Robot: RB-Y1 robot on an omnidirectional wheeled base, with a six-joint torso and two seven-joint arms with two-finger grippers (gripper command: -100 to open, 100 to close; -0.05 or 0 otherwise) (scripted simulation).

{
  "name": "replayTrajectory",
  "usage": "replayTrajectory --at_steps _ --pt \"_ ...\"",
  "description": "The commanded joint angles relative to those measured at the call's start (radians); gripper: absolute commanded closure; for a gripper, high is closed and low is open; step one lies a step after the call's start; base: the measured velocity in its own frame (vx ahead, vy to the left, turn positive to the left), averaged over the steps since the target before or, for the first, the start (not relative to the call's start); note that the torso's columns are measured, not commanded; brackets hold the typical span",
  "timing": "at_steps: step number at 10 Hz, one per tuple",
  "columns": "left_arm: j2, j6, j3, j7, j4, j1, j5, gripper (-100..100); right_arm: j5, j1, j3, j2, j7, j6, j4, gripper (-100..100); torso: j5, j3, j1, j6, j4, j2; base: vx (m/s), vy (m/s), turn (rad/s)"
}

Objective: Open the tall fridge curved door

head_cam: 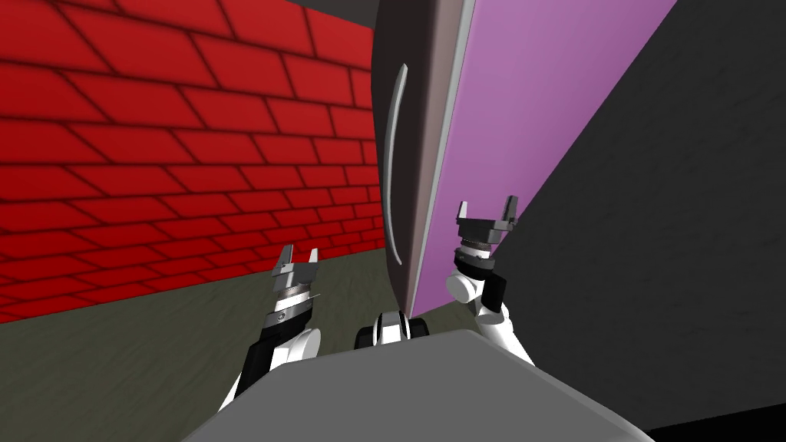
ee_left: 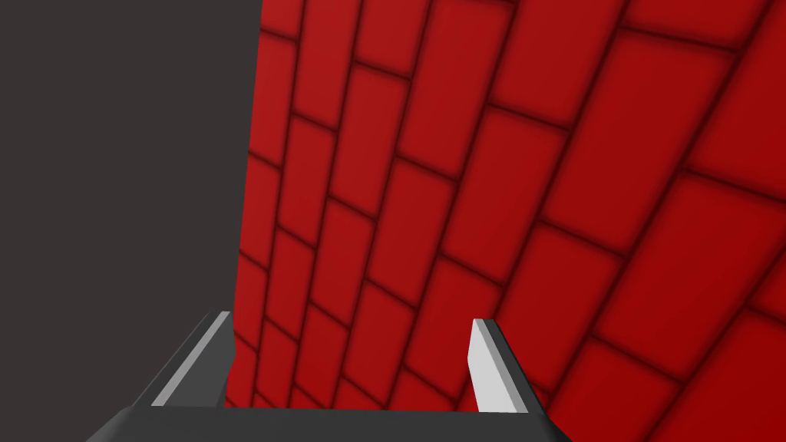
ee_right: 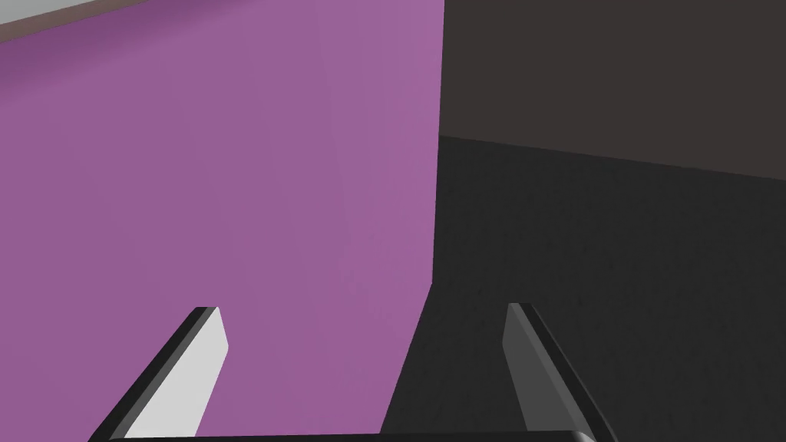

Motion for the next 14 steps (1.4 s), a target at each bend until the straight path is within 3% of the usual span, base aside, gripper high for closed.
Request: replayTrajectory --at_steps 1,2,3,5,6,8,9,10,11,13,14 --pt "0.000 0.000 0.000 0.000 0.000 0.000 0.000 0 -0.080 -0.066 -0.006 -0.011 0.034 -0.051 -0.002 -100 0.000 0.000 0.000 0.000 0.000 0.000 -0.022 -0.011 0.131" --pt "0.000 0.000 0.000 0.000 0.000 0.000 0.000 0 -0.111 -0.075 -0.006 -0.011 0.034 -0.051 -0.002 -100 0.000 0.000 0.000 0.000 0.000 0.000 -0.018 -0.012 0.066" --pt "0.000 0.000 0.000 0.000 0.000 0.000 0.000 0 -0.142 -0.113 -0.013 -0.020 0.055 -0.085 -0.005 -100 0.000 0.000 0.000 0.000 0.000 -0.001 -0.024 -0.012 0.133" --pt "0.000 0.000 0.000 0.000 0.000 0.000 0.000 0 -0.188 -0.123 -0.013 -0.020 0.055 -0.085 -0.005 -100 0.000 0.000 0.000 0.001 0.000 0.000 -0.014 -0.008 0.030" --pt "0.000 0.000 0.000 0.000 0.000 0.000 0.000 0 -0.224 -0.173 -0.020 -0.028 0.076 -0.118 -0.006 -100 0.000 0.000 0.000 0.000 0.000 -0.001 -0.016 -0.007 0.110" --pt "0.000 0.000 0.000 0.000 0.000 0.000 0.000 0 -0.260 -0.174 -0.020 -0.028 0.076 -0.118 -0.006 -100 0.000 0.000 0.000 0.000 0.000 0.000 -0.012 -0.007 0.050" --pt "0.000 0.000 0.000 0.000 0.000 0.000 0.000 0 -0.301 -0.224 -0.028 -0.035 0.098 -0.152 -0.008 -100 0.000 0.000 0.000 0.001 0.000 0.000 -0.016 -0.005 0.106" --pt "0.000 0.000 0.000 0.000 0.000 0.000 0.000 0 -0.330 -0.225 -0.028 -0.035 0.098 -0.152 -0.008 -100 0.000 0.000 0.000 0.000 0.000 0.000 -0.020 -0.008 0.090" --pt "0.000 0.000 0.000 0.000 0.000 0.000 0.000 0 -0.358 -0.267 -0.036 -0.042 0.120 -0.185 -0.008 -100 0.000 0.000 0.000 0.000 0.000 0.000 -0.026 -0.009 0.135" --pt "0.000 0.000 0.000 0.000 0.000 0.000 0.000 0 -0.410 -0.278 -0.036 -0.042 0.120 -0.185 -0.008 -100 0.000 0.000 0.000 0.000 0.000 0.000 -0.017 -0.009 0.048" --pt "0.000 0.000 0.000 0.000 0.000 0.000 0.000 0 -0.444 -0.324 -0.044 -0.047 0.143 -0.219 -0.009 -100 0.000 0.000 0.000 0.000 0.000 -0.001 -0.019 -0.005 0.136"
